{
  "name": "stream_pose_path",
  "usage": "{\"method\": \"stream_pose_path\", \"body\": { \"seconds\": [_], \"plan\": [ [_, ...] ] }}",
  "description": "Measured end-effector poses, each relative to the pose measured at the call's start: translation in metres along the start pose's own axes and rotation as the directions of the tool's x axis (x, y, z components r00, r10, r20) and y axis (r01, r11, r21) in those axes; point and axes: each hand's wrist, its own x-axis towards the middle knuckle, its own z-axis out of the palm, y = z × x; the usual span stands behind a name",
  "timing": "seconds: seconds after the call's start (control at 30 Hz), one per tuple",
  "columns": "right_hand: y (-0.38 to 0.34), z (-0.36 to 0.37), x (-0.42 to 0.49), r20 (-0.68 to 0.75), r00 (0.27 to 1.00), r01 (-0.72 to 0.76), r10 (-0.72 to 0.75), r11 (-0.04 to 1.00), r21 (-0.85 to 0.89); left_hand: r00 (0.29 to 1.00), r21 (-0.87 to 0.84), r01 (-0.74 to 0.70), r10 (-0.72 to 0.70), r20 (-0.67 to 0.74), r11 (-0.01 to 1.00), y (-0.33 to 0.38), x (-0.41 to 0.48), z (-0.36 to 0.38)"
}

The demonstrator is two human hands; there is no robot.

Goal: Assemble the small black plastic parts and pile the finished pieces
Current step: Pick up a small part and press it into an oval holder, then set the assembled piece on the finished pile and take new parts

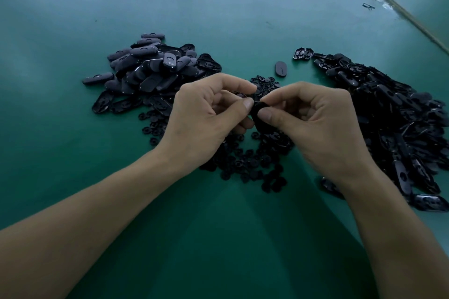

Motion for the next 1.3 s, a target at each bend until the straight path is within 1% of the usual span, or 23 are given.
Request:
{"method": "stream_pose_path", "body": {
  "seconds": [0.13,0.23,0.3,0.37,0.47,0.53,0.57,0.63,0.67,0.8,0.87,0.93,1.03,1.07,1.13,1.3],
  "plan": [
    [0.0,-0.003,-0.001,0.059,0.998,-0.032,0.03,0.999,0.031,1.0,0.033,0.002,-0.002,0.011,0.999,-0.001,0.0,-0.001],
    [-0.005,-0.003,0.0,0.111,0.994,-0.03,0.015,0.99,0.135,1.0,0.05,0.0,0.0,-0.008,0.999,-0.002,0.0,-0.001],
    [-0.009,-0.003,0.0,0.106,0.994,-0.002,-0.021,0.978,0.207,1.0,0.053,0.0,0.002,-0.024,0.999,-0.003,0.0,-0.001],
    [-0.011,-0.004,0.001,0.014,1.0,0.021,-0.025,0.971,0.236,0.999,0.074,-0.004,0.006,-0.038,0.997,-0.004,0.0,-0.001],
    [-0.006,-0.009,0.004,-0.208,0.977,-0.011,0.053,0.98,0.198,0.998,0.119,-0.027,0.034,-0.06,0.993,-0.006,0.001,-0.002],
    [0.0,-0.011,0.006,-0.304,0.95,-0.044,0.076,0.993,0.11,0.996,0.158,-0.045,0.056,-0.067,0.986,-0.005,0.002,-0.003],
    [0.003,-0.011,0.006,-0.32,0.945,-0.056,0.066,0.998,0.04,0.995,0.175,-0.056,0.069,-0.066,0.983,-0.005,0.002,-0.003],
    [0.006,-0.011,0.006,-0.299,0.953,-0.074,0.049,0.995,-0.073,0.994,0.202,-0.068,0.083,-0.067,0.977,-0.004,0.002,-0.003],
    [0.006,-0.01,0.005,-0.274,0.961,-0.078,0.048,0.992,-0.101,0.994,0.208,-0.068,0.084,-0.069,0.976,-0.003,0.002,-0.003],
    [0.005,-0.001,0.003,-0.114,0.991,-0.087,0.072,0.987,-0.132,0.994,0.225,-0.056,0.075,-0.079,0.973,0.0,0.002,-0.003],
    [0.005,0.005,0.002,-0.064,0.994,-0.1,0.091,0.983,-0.157,0.994,0.219,-0.04,0.061,-0.091,0.975,0.0,0.002,-0.003],
    [0.006,0.007,0.001,-0.066,0.993,-0.109,0.098,0.974,-0.198,0.993,0.205,-0.015,0.038,-0.109,0.979,0.0,0.003,-0.003],
    [0.005,0.007,0.0,-0.133,0.989,-0.1,0.066,0.959,-0.264,0.991,0.201,-0.001,0.027,-0.13,0.98,0.0,0.003,-0.003],
    [0.005,0.006,0.0,-0.159,0.986,-0.096,0.055,0.959,-0.268,0.991,0.201,0.0,0.028,-0.134,0.98,0.0,0.002,-0.004],
    [0.002,0.006,0.0,-0.166,0.984,-0.097,0.062,0.972,-0.214,0.99,0.207,-0.007,0.036,-0.136,0.978,-0.001,0.003,-0.004],
    [-0.007,0.01,-0.002,-0.013,0.993,-0.118,0.118,0.991,-0.058,0.992,0.231,-0.05,0.075,-0.101,0.972,-0.001,0.002,-0.004]
  ]
}}
